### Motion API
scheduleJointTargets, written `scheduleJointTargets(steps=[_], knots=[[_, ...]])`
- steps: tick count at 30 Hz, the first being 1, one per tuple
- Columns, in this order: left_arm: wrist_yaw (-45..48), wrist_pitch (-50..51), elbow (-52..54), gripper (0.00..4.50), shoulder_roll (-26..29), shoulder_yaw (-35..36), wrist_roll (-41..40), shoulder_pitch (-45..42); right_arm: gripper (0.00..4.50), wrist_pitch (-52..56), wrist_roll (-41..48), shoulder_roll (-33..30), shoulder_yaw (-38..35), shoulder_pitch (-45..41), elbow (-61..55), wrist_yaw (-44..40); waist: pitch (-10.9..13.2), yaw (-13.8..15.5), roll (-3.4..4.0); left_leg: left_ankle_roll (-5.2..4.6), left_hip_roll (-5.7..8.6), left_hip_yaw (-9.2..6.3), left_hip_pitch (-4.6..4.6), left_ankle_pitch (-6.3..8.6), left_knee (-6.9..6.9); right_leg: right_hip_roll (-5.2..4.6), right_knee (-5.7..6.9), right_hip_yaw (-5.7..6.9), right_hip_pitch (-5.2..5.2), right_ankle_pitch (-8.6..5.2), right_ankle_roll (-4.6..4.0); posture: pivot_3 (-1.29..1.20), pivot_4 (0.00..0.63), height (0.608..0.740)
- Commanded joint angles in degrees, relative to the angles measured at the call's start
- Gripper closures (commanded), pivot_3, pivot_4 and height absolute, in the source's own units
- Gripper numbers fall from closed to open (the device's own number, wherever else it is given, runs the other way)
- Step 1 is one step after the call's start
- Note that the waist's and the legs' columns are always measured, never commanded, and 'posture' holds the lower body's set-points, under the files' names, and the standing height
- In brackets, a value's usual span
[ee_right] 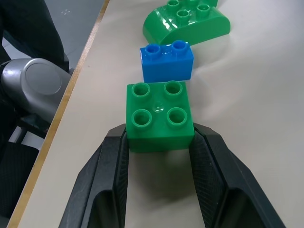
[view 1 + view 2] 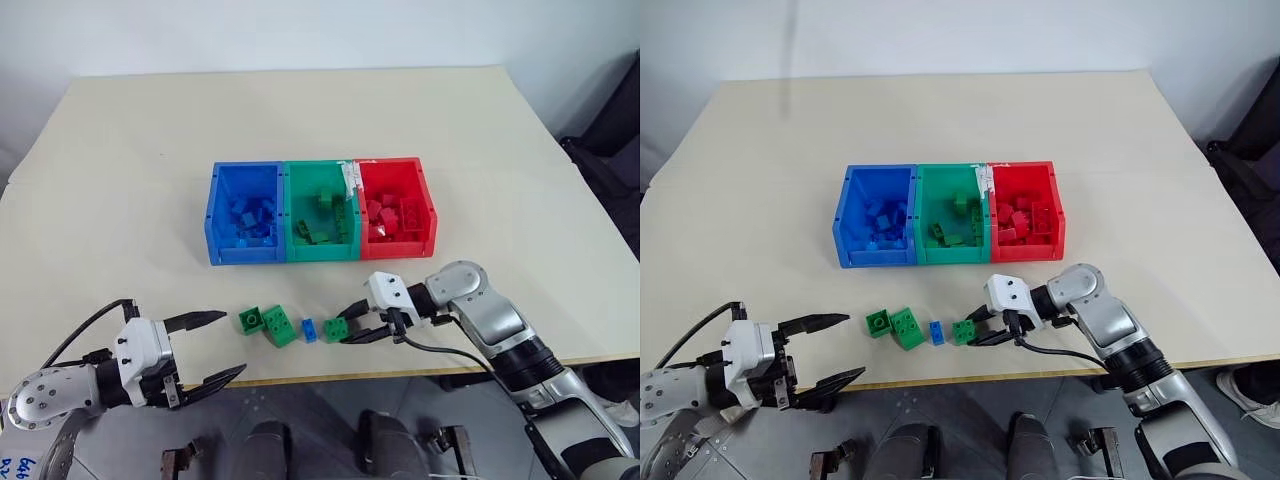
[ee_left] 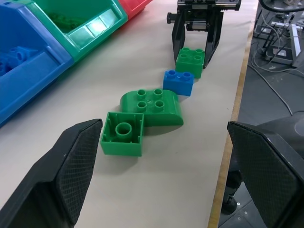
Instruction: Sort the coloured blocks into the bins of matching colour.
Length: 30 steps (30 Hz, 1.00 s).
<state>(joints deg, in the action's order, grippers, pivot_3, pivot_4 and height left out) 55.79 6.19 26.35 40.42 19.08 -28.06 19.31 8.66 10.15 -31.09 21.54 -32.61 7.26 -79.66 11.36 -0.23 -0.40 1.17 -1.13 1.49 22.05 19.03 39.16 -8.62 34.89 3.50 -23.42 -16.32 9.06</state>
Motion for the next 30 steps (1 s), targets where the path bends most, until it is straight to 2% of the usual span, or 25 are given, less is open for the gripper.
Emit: scheduleJointTargets(steps=[1,5,8,11,17,20,25,30], knots=[[-0.9,-0.6,2.0,0.0,-0.8,1.7,-1.0,1.0,3.07,5.2,6.1,-0.1,-5.3,-1.8,-3.1,0.1,0.0,0.0,0.0,0.0,0.0,0.0,0.0,0.0,0.0,0.0,0.0,0.0,0.0,0.0,0.0,0.0,0.15,0.74],[-2.3,-0.5,2.2,0.0,-2.0,3.5,-1.8,1.9,3.07,12.7,10.9,3.0,-10.8,-7.6,-1.9,5.6,0.0,-0.3,0.01,0.0,-0.02,0.04,0.0,0.0,0.0,0.0,0.02,-0.02,-0.04,0.01,-0.01,0.0,0.15,0.74],[-3.8,-0.5,2.8,0.0,-3.5,8.2,-3.4,4.7,3.07,10.9,9.9,8.2,-15.2,-17.7,7.0,14.0,0.0,-1.1,0.0,0.06,-0.13,0.04,0.0,0.02,0.0,0.09,0.1,0.0,-0.1,-0.01,-0.09,0.0,0.15,0.74],[-3.9,-0.5,3.3,0.0,-4.2,10.4,-4.0,6.8,3.07,9.2,7.6,10.3,-15.9,-23.0,14.4,17.2,0.0,-1.5,-0.01,0.09,-0.14,0.09,0.04,0.03,-0.05,0.09,0.17,-0.01,-0.23,-0.03,-0.14,0.0,0.15,0.74],[-4.4,-0.1,3.5,0.0,-4.1,10.4,-3.6,6.4,1.05,0.7,2.9,12.3,-16.0,-26.9,24.5,20.7,-0.1,-1.4,-0.09,-0.01,-0.11,0.14,0.11,0.19,-0.04,0.06,0.1,0.08,-0.24,-0.06,-0.2,0.0,0.15,0.74],[-4.8,0.3,3.4,0.0,-4.0,9.9,-3.5,5.5,0.03,-0.4,3.7,11.7,-16.5,-25.8,23.3,18.1,-0.1,-1.6,-0.09,0.0,-0.15,0.19,0.11,0.19,-0.05,0.08,0.12,0.08,-0.29,-0.06,-0.2,0.0,0.15,0.74],[-4.9,2.6,1.3,0.0,-3.3,6.1,-3.7,0.8,0.03,-0.8,10.6,3.7,-18.0,-13.7,9.8,3.8,-0.1,-0.8,-0.1,-0.01,-0.19,0.2,0.11,0.21,-0.04,0.08,0.06,0.16,-0.21,-0.06,-0.2,0.0,0.15,0.74],[-3.5,3.2,-1.2,0.0,-2.4,0.6,-2.2,-6.6,0.03,-6.9,11.4,-5.3,-20.6,-2.2,5.4,-3.3,-0.1,0.0,-0.11,-0.03,-0.17,0.28,0.07,0.22,0.02,0.06,0.01,0.14,-0.18,-0.02,-0.13,0.0,0.15,0.74]])
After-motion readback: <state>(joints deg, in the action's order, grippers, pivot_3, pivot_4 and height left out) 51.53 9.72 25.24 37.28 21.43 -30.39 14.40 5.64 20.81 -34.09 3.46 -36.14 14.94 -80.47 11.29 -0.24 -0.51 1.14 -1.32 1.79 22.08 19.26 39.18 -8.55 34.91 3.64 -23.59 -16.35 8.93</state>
